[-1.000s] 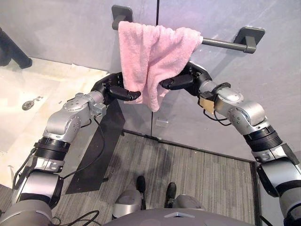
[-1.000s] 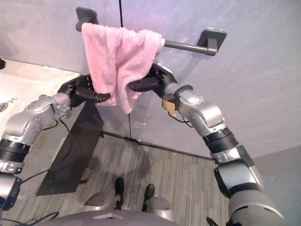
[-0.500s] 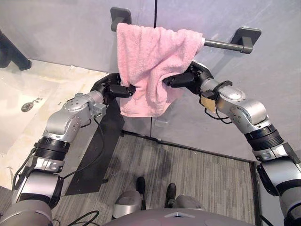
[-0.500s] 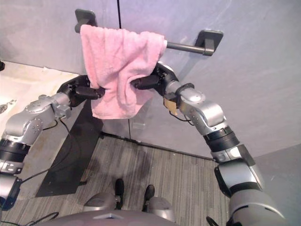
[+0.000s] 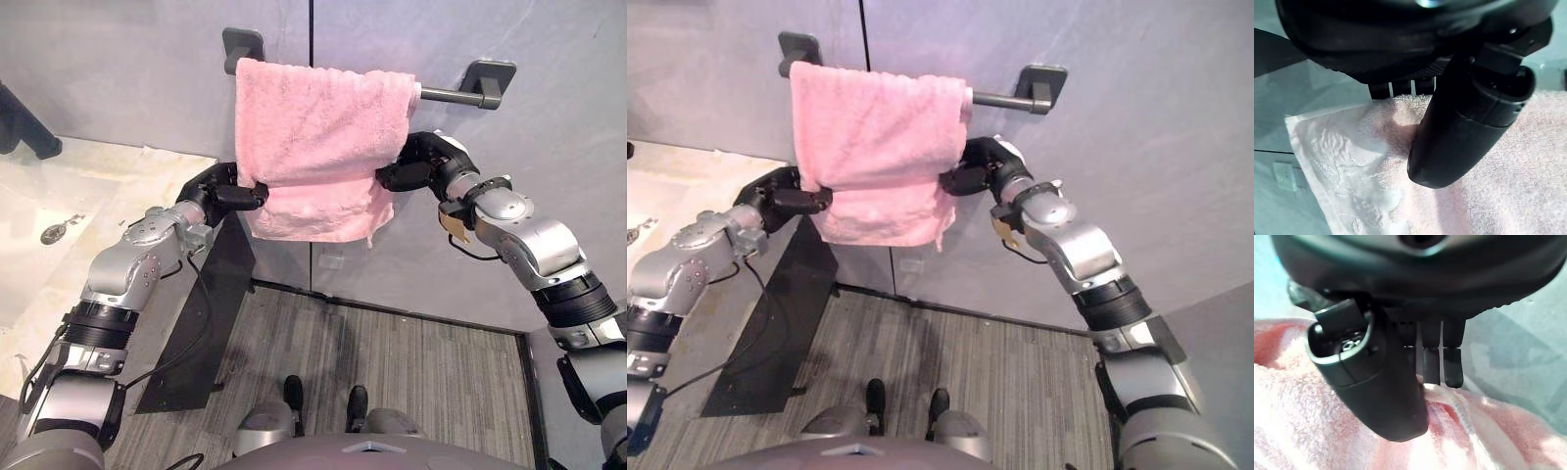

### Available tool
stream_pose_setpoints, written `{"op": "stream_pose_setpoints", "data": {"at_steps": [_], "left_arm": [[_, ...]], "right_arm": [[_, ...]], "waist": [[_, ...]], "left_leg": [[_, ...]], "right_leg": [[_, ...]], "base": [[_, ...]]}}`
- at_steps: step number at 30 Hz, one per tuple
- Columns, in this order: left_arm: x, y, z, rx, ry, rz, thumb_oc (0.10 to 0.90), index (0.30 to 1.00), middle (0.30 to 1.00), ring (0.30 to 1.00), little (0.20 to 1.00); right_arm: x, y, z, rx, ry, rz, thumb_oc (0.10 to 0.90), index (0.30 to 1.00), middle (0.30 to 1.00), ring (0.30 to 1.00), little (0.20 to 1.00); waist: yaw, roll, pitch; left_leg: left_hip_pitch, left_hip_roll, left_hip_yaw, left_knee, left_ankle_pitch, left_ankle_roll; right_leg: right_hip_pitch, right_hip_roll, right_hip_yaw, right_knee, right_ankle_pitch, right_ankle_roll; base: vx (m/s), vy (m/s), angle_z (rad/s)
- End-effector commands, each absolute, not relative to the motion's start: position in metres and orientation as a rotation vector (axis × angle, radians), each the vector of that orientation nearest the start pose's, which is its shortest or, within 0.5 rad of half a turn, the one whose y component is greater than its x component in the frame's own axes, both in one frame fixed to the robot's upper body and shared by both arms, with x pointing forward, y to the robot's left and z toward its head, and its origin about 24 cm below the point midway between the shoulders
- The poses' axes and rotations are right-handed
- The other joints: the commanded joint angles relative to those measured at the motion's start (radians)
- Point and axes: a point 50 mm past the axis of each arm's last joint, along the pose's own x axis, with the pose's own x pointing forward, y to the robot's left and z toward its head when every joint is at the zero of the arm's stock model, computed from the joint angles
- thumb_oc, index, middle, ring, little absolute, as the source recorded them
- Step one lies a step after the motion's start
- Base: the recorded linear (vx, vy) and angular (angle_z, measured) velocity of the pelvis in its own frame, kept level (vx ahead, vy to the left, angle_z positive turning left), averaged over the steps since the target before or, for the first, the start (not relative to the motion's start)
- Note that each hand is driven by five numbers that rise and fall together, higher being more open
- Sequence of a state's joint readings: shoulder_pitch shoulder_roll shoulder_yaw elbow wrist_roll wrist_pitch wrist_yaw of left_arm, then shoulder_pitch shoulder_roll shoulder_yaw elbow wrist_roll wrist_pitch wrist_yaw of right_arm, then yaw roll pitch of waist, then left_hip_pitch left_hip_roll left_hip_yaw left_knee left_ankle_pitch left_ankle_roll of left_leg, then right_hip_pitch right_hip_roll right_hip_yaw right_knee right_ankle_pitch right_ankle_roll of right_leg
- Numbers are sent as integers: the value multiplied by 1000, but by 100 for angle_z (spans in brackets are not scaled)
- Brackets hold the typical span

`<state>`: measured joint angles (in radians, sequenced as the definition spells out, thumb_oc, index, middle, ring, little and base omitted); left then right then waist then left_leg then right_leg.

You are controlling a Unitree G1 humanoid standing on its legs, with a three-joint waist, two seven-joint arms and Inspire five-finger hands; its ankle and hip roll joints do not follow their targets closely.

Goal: Organize the bathroom.

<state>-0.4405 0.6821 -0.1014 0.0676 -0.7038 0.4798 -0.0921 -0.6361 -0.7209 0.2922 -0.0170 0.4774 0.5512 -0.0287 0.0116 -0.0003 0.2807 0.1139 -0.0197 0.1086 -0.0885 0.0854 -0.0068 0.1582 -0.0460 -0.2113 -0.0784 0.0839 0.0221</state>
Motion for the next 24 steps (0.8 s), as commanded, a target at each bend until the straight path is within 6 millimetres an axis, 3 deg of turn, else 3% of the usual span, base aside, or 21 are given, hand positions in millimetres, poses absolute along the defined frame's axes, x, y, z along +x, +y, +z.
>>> {"op": "stream_pose_setpoints", "data": {"at_steps": [1,5,6,7,8,24], "left_arm": [[321,236,152,23,86,-189,400,300,300,300,300],[320,236,153,25,89,-199,400,300,300,300,300],[320,236,153,29,93,-206,500,451,451,451,451],[320,236,153,29,95,-208,681,721,721,721,721],[320,236,152,30,101,-211,800,900,900,900,900],[315,247,144,33,128,-179,800,900,900,900,900]], "right_arm": [[330,-294,243,-521,-93,-443,400,300,300,300,300],[327,-297,232,-519,-70,-471,400,300,300,300,300],[326,-299,231,-524,-67,-486,400,300,300,300,300],[325,-301,231,-529,-63,-493,496,444,444,444,444],[325,-302,230,-538,-56,-504,800,900,900,900,900],[324,-309,213,-553,9,-521,800,900,900,900,900]], "waist": [[-20,4,-157],[-26,6,-156],[-26,6,-156],[-27,6,-156],[-28,7,-155],[-21,11,-133]], "left_leg": [[84,68,25,17,-93,-71],[86,69,31,14,-93,-71],[86,70,33,14,-93,-71],[86,70,33,14,-93,-71],[85,72,35,14,-92,-72],[65,76,36,20,-83,-73]], "right_leg": [[2,-9,58,46,-118,93],[1,-9,61,43,-116,95],[1,-8,62,43,-116,95],[0,-7,63,43,-116,96],[-1,-7,63,44,-117,96],[-20,-5,65,54,-116,94]], "base": [[0,0,0],[0,-5,-3],[-1,-13,-10],[-4,-14,-10],[-4,-11,-9],[-1,-2,-1]]}}
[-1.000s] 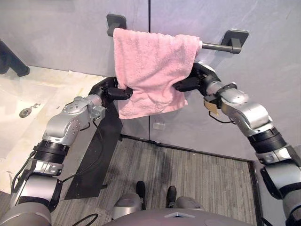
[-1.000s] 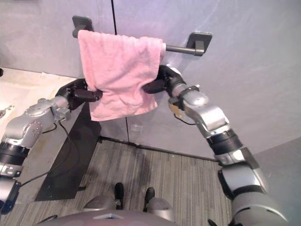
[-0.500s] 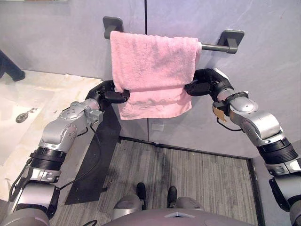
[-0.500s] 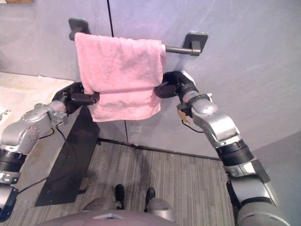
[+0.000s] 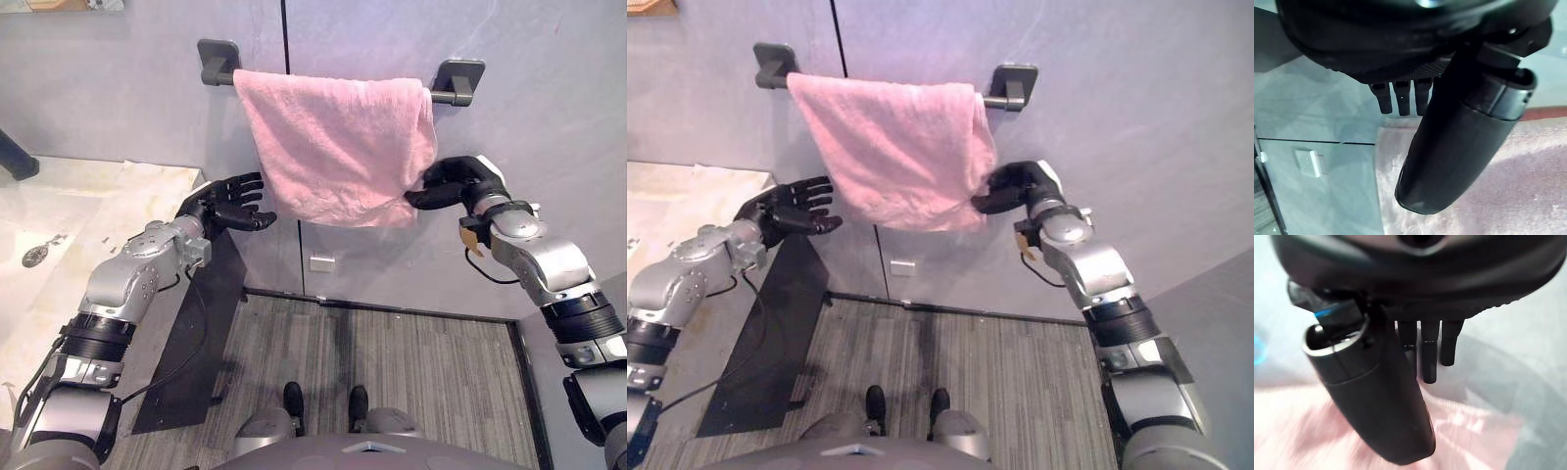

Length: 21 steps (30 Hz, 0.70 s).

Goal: Organize the bathroom.

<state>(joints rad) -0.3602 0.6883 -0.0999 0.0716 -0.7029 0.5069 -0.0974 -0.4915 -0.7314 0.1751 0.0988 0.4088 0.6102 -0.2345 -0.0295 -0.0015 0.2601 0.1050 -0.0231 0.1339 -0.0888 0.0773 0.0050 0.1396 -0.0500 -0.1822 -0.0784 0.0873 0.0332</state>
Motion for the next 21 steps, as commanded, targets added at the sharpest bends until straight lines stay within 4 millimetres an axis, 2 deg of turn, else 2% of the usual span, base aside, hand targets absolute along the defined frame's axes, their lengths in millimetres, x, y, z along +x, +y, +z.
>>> {"op": "stream_pose_setpoints", "data": {"at_steps": [1,11,16,18,20,21], "left_arm": [[313,249,143,32,131,-174,800,900,900,900,900],[306,252,131,0,164,-166,800,900,900,900,900],[298,246,110,-27,208,-179,800,900,900,900,900],[298,246,110,-27,208,-179,800,900,900,900,900],[283,235,84,-133,256,-199,800,900,900,900,900],[283,235,84,-133,256,-199,800,900,900,900,900]], "right_arm": [[324,-309,212,-550,13,-518,800,900,900,900,900],[322,-307,197,-553,51,-497,800,900,900,900,900],[317,-306,179,-587,77,-492,800,900,900,900,900],[317,-306,179,-587,77,-492,800,900,900,900,900],[305,-307,157,-610,105,-487,800,900,900,900,900],[305,-307,157,-610,105,-487,800,900,900,900,900]], "waist": [[22,13,-111],[27,13,-111],[28,13,-111],[28,13,-111],[31,14,-112],[31,14,-112]], "left_leg": [[75,80,9,19,-74,-84],[69,80,6,25,-74,-86],[67,80,7,24,-75,-84],[67,80,7,24,-75,-84],[64,80,8,25,-76,-82],[64,80,8,25,-76,-82]], "right_leg": [[-1,-1,35,54,-119,82],[-3,-1,27,56,-121,80],[-6,1,24,52,-118,83],[-6,1,24,52,-118,83],[-7,0,19,48,-115,86],[-7,0,19,48,-115,86]], "base": [[0,0,0],[2,-4,-1],[0,0,0],[0,0,0],[0,0,0],[-14,-30,4]]}}
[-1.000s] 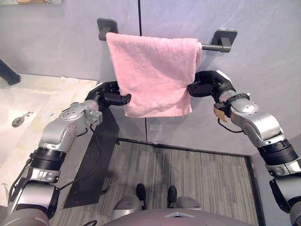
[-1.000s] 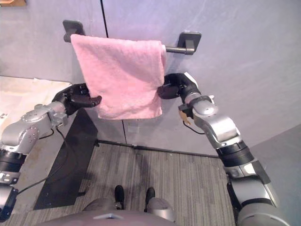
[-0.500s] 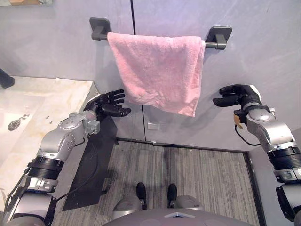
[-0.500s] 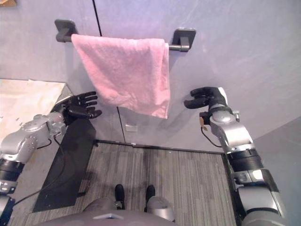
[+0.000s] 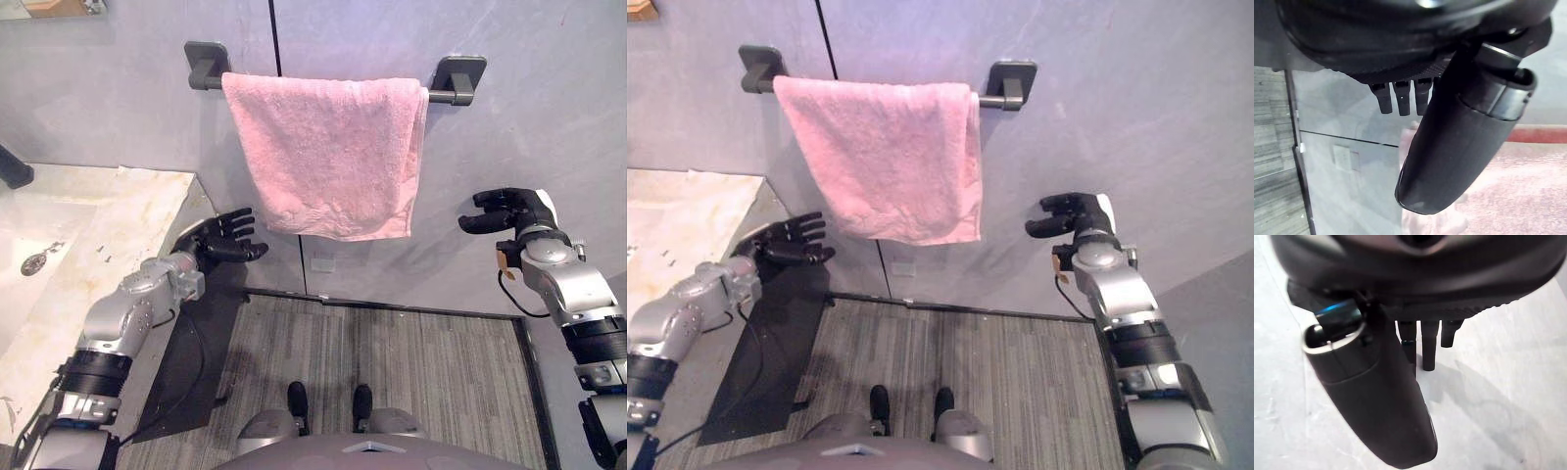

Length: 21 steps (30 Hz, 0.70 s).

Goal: Organize the bathroom.

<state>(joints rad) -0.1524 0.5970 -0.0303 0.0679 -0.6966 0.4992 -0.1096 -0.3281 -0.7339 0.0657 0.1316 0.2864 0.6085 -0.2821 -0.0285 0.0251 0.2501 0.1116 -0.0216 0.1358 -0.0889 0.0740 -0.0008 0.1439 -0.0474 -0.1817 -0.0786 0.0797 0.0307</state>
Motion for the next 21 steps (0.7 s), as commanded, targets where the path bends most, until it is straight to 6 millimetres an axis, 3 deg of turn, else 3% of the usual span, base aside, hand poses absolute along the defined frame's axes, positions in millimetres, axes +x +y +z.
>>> {"op": "stream_pose_setpoints", "data": {"at_steps": [1,2,4,8,10,11,16,18,21], "left_arm": [[265,233,62,-163,296,-188,800,900,900,900,900],[245,234,43,-268,337,-168,800,900,900,900,900],[223,238,19,-336,395,-113,800,900,900,900,900],[193,246,-12,-366,463,-18,800,900,900,900,900],[178,256,-29,-317,528,55,800,900,900,900,900],[158,263,-51,-249,629,108,800,900,900,900,900],[122,274,-85,-169,772,229,800,900,900,900,900],[95,282,-111,-16,913,301,800,900,900,900,900],[78,280,-128,66,1040,329,800,900,900,900,900]], "right_arm": [[291,-308,133,-623,144,-481,800,900,900,900,900],[275,-310,113,-644,181,-475,800,900,900,900,900],[261,-309,88,-660,241,-468,800,900,900,900,900],[245,-306,56,-714,300,-470,800,900,900,900,900],[240,-301,39,-749,341,-451,800,900,900,900,900],[236,-295,19,-772,396,-412,800,900,900,900,900],[223,-286,-15,-817,521,-320,800,900,900,900,900],[209,-277,-50,-865,646,-217,800,900,900,900,900],[199,-271,-71,-887,736,-155,800,900,900,900,900]], "waist": [[38,-10,-104],[43,-8,-103],[48,-5,-103],[58,0,-92],[64,1,-85],[77,1,-77],[91,1,-68],[101,-4,-62],[109,-8,-54]], "left_leg": [[55,78,1,25,-75,-74],[55,76,-3,22,-76,-71],[54,75,-4,19,-77,-68],[58,73,-9,22,-87,-68],[52,73,-10,30,-89,-69],[44,70,-16,40,-90,-70],[28,68,-26,51,-90,-73],[9,66,-29,73,-94,-79],[-9,66,-34,94,-97,-82]], "right_leg": [[-13,-2,17,44,-106,88],[-12,-1,18,38,-105,87],[-13,1,16,36,-104,85],[-7,2,10,37,-113,83],[-10,1,5,41,-114,80],[-11,0,-5,42,-113,75],[-16,-5,-24,42,-113,69],[-22,-13,-42,47,-115,66],[-28,-19,-59,49,-112,63]], "base": [[-17,-30,4],[-24,-35,1],[0,0,0],[-18,-13,3],[-36,-20,-1],[-55,-33,-2],[-54,-16,5],[-85,-32,13],[-46,-32,13]]}}
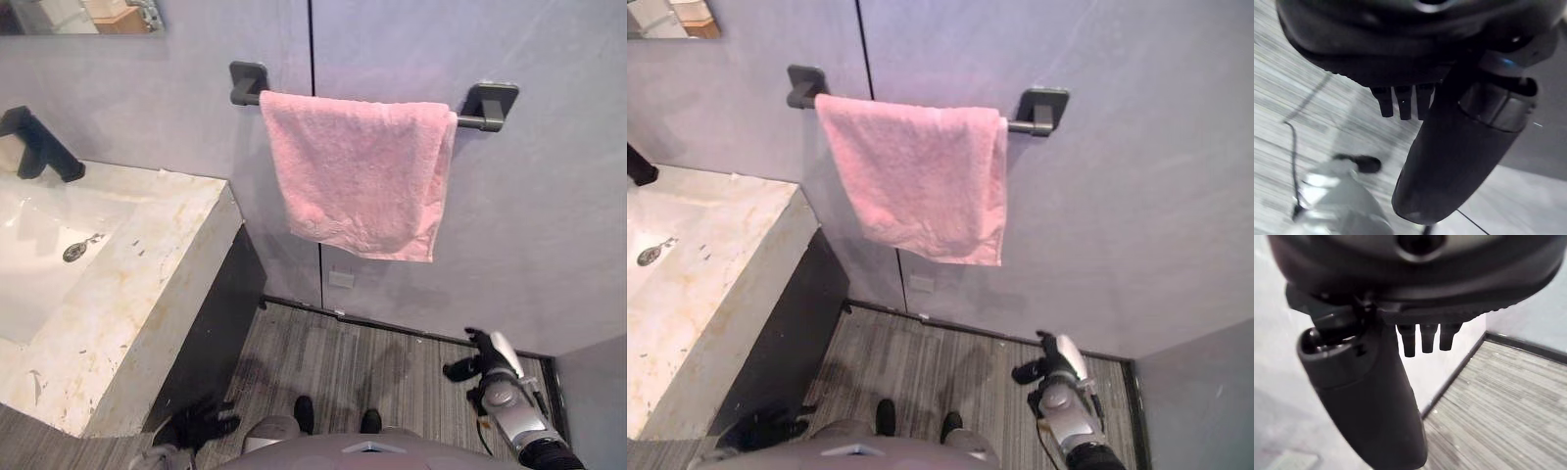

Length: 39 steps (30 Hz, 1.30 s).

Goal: Organize the bathroom.

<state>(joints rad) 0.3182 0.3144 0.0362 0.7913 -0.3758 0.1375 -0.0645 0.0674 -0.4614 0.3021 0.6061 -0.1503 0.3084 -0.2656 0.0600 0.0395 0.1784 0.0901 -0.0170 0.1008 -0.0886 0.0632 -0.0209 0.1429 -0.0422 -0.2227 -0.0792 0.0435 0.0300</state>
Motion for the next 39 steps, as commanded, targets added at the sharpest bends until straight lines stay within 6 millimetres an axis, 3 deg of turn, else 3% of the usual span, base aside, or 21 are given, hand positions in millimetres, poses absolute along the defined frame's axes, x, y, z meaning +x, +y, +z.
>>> {"op": "stream_pose_setpoints", "data": {"at_steps": [1,2,3,8,9,10,12,17,23,25,27,29,31,32,39], "left_arm": [[73,279,-133,83,1081,336,800,900,900,900,900],[71,278,-135,83,1094,338,800,900,900,900,900],[63,272,-144,83,1161,338,800,900,900,900,900],[64,260,-152,74,1212,296,800,900,900,900,900],[72,256,-153,74,1207,281,800,900,900,900,900],[73,256,-153,71,1205,280,800,900,900,900,900],[82,251,-153,91,1188,253,800,900,900,900,900],[99,246,-150,95,1120,249,800,900,900,900,900],[106,247,-149,58,1096,252,800,900,900,900,900],[112,249,-147,47,1083,264,800,900,900,900,900],[118,247,-146,45,1074,256,800,900,900,900,900],[122,246,-145,54,1070,240,800,900,900,900,900],[125,245,-145,73,1076,221,800,900,900,900,900],[121,246,-146,104,1091,213,800,900,900,900,900],[107,257,-147,164,1124,198,800,900,900,900,900]], "right_arm": [[195,-269,-79,-888,780,-125,800,900,900,900,900],[193,-269,-82,-888,791,-117,800,900,900,900,900],[179,-265,-101,-921,902,-31,800,900,900,900,900],[135,-260,-137,-889,1241,128,800,900,900,900,900],[117,-261,-145,-871,1393,178,800,900,900,900,900],[115,-261,-146,-857,1426,191,800,900,900,900,900],[106,-259,-150,-810,1488,182,800,900,900,900,900],[104,-259,-150,-761,1522,131,800,900,900,900,900],[103,-269,-148,-788,1532,118,800,900,900,900,900],[101,-279,-145,-820,1535,119,800,900,900,900,900],[103,-284,-142,-830,1528,113,800,900,900,900,900],[105,-287,-141,-830,1525,105,800,900,900,900,900],[104,-289,-141,-824,1515,90,800,900,900,900,900],[106,-288,-141,-812,1506,88,800,900,900,900,900],[114,-282,-141,-782,1484,79,800,900,900,900,900]], "waist": [[22,-22,19],[23,-22,20],[31,-20,23],[49,-13,39],[57,-12,50],[57,-12,52],[56,-15,61],[53,-41,77],[46,-58,57],[37,-45,27],[30,-29,8],[27,-20,0],[11,0,-15],[3,13,-19],[-12,7,2]], "left_leg": [[7,62,1,99,-86,-64],[5,63,1,100,-85,-64],[-7,70,2,104,-77,-68],[-35,93,18,86,-41,-82],[-56,100,53,89,-28,-90],[-61,101,61,93,-28,-91],[-80,105,142,149,-43,-91],[-93,114,228,384,-95,-86],[-45,128,247,559,-141,-115],[-3,108,263,601,-89,-164],[21,80,267,591,-61,-185],[26,55,280,561,-86,-174],[82,43,326,451,-87,-170],[113,29,340,373,-109,-147],[142,-30,351,241,-262,-44]], "right_leg": [[-29,-25,-24,50,-76,63],[-29,-25,-26,50,-76,62],[-36,-24,-39,58,-80,58],[-44,-22,-75,58,-81,50],[-43,-27,-108,48,-77,48],[-42,-28,-114,47,-77,47],[-45,-49,-169,57,-79,41],[-84,-99,-250,122,-88,19],[-112,-86,-313,140,-108,-7],[-122,-60,-367,120,-105,-30],[-135,-47,-393,116,-97,-35],[-151,-48,-413,121,-80,-23],[-187,-42,-451,132,-62,-16],[-221,-49,-473,161,-44,-9],[-286,-107,-474,171,64,57]], "base": [[-32,-26,11],[-35,-28,18],[-32,-25,21],[-62,-21,13],[-124,-26,29],[-115,-27,48],[-98,-13,77],[-110,-29,80],[-87,-55,61],[-164,-72,31],[-148,-33,27],[-146,-6,76],[-197,26,81],[-173,25,107],[-148,21,18]]}}
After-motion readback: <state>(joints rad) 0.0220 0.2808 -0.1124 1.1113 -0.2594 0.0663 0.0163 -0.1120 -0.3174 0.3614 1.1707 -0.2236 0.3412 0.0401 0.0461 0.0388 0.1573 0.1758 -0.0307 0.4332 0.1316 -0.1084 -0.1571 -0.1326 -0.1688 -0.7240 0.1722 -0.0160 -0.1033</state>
